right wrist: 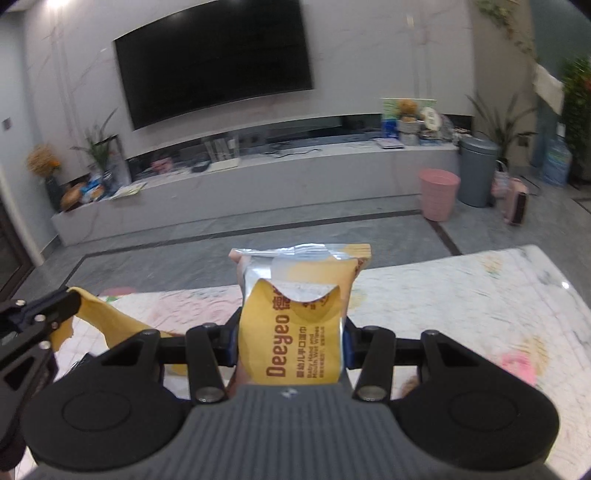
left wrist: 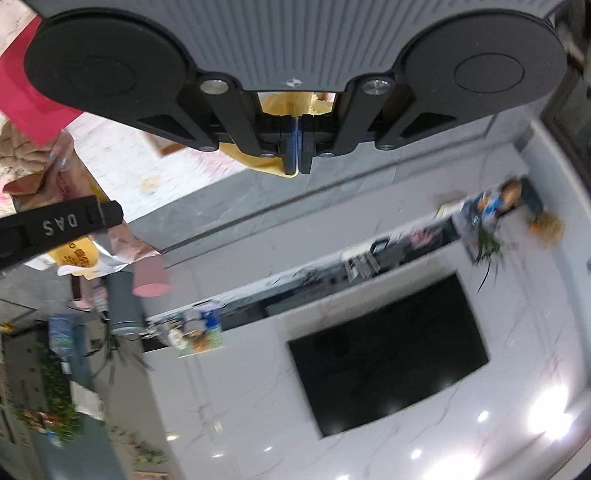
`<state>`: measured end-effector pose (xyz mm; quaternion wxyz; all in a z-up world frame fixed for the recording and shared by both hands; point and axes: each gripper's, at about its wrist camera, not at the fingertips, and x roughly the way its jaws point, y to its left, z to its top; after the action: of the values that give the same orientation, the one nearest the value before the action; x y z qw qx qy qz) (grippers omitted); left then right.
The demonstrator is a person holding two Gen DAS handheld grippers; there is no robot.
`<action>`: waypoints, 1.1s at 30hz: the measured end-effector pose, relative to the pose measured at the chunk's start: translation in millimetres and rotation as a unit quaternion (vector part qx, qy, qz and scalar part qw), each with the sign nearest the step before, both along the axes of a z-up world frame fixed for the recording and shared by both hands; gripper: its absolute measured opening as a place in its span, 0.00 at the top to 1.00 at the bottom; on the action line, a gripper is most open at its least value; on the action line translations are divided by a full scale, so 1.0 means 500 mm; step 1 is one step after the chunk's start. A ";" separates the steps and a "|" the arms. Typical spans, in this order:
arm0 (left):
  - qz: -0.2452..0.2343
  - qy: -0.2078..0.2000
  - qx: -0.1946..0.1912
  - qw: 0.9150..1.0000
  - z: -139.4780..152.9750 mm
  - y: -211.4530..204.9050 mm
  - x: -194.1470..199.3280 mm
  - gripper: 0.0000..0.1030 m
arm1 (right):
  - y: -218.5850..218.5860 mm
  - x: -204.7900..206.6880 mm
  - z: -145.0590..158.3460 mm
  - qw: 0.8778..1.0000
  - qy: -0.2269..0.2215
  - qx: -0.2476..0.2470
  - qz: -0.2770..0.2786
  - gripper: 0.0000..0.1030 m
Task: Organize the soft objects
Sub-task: 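Carry the yellow cloth and Deeyeo snack bag over the orange box with both tools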
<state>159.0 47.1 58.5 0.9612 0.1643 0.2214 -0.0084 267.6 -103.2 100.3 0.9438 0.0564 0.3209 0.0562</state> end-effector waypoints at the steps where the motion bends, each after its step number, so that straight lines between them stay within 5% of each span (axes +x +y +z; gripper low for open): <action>1: 0.011 0.007 -0.008 1.000 -0.006 0.017 0.000 1.00 | 0.021 0.000 -0.005 1.000 0.003 -0.004 0.008 0.54; 6: 0.030 0.053 -0.057 0.997 -0.050 0.090 -0.002 1.00 | 0.120 -0.003 -0.056 0.998 0.031 -0.022 0.057 0.54; 12: 0.041 0.115 -0.061 0.991 -0.108 0.131 0.015 1.00 | 0.180 0.002 -0.112 0.994 0.054 -0.041 0.084 0.54; 17: 0.069 0.129 -0.066 0.987 -0.127 0.138 0.020 0.95 | 0.197 0.026 -0.141 0.991 0.066 -0.062 0.097 0.54; 22: 0.102 0.116 -0.136 0.979 -0.120 0.133 -0.007 0.53 | 0.189 0.039 -0.152 0.992 0.058 -0.065 0.092 0.54; 25: 0.128 0.125 -0.115 0.977 -0.115 0.122 -0.015 0.35 | 0.182 0.043 -0.160 0.992 0.066 -0.062 0.091 0.54; 30: 0.142 0.146 -0.164 0.965 -0.112 0.140 -0.032 0.15 | 0.176 0.051 -0.157 0.992 0.054 -0.078 0.080 0.54; 33: 0.145 0.125 -0.186 0.964 -0.127 0.142 -0.050 0.12 | 0.180 0.059 -0.160 0.991 0.063 -0.084 0.087 0.54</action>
<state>133.9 118.2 -5.0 0.9305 -0.0535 0.3557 0.0693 297.0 -13.4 20.4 0.9148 -0.0477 0.3865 0.1071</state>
